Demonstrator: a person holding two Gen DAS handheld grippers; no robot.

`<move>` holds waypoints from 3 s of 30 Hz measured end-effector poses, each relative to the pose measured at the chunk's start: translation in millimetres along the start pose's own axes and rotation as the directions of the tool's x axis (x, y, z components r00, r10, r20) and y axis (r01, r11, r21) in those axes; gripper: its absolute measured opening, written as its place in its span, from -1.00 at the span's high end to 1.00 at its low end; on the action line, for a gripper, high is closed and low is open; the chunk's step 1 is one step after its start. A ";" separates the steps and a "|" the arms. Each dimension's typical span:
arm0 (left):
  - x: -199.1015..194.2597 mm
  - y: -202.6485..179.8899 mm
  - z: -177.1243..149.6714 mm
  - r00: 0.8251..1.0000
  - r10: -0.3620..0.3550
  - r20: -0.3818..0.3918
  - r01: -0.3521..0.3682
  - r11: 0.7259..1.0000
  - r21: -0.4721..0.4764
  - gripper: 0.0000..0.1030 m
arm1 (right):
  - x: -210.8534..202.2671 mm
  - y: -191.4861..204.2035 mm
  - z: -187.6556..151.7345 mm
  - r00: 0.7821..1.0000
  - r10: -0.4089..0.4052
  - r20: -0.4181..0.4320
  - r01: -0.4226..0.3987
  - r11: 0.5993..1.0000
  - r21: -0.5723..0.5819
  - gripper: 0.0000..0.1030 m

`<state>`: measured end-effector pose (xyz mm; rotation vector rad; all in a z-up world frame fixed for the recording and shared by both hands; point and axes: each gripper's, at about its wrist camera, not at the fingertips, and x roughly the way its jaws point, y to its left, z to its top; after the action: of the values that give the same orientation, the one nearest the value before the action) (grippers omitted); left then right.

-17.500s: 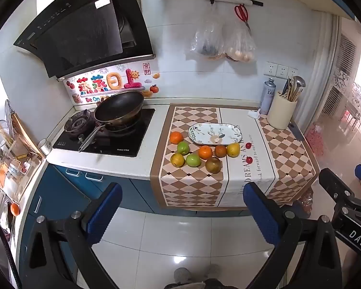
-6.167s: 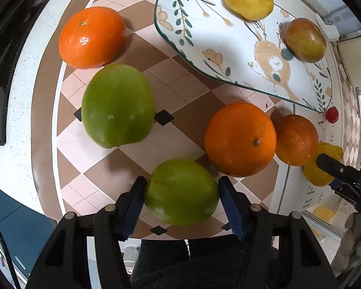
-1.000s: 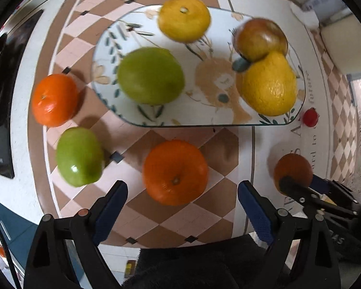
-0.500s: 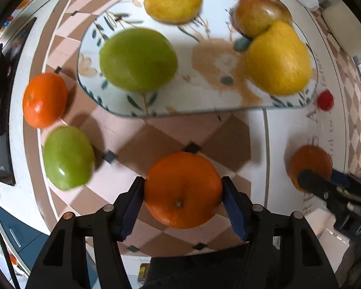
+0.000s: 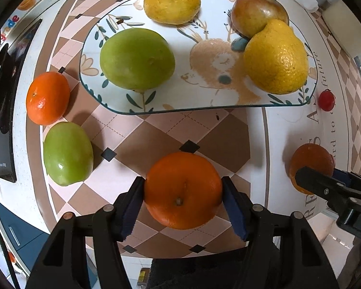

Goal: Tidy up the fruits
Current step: 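Place the orange on the plate with the left tool while the right tool places its fruit, then lift both open tools back from the plate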

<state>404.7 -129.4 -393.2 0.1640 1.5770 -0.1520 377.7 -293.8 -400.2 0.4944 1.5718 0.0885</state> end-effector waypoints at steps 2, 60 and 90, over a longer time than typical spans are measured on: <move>-4.1 3.2 -1.0 1.000 -0.018 0.003 0.018 1.000 -0.010 -0.18 | -0.1 2.4 0.5 1.000 -0.008 0.003 0.008 1.000 -0.001 -0.14; -68.3 85.1 134.7 0.997 0.031 0.069 -0.018 0.984 -0.174 -0.74 | -66.0 35.7 116.7 0.978 -0.154 0.138 0.171 0.978 -0.120 -0.73; -219.5 51.1 -34.8 0.911 0.026 0.412 0.009 0.996 -0.083 -0.74 | -201.9 101.6 -57.0 0.889 -0.114 0.443 0.203 0.966 -0.159 -0.73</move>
<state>383.2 -74.3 -173.0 0.0661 1.1561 -0.1051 344.9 -261.5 -171.6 0.2022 1.1448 0.0091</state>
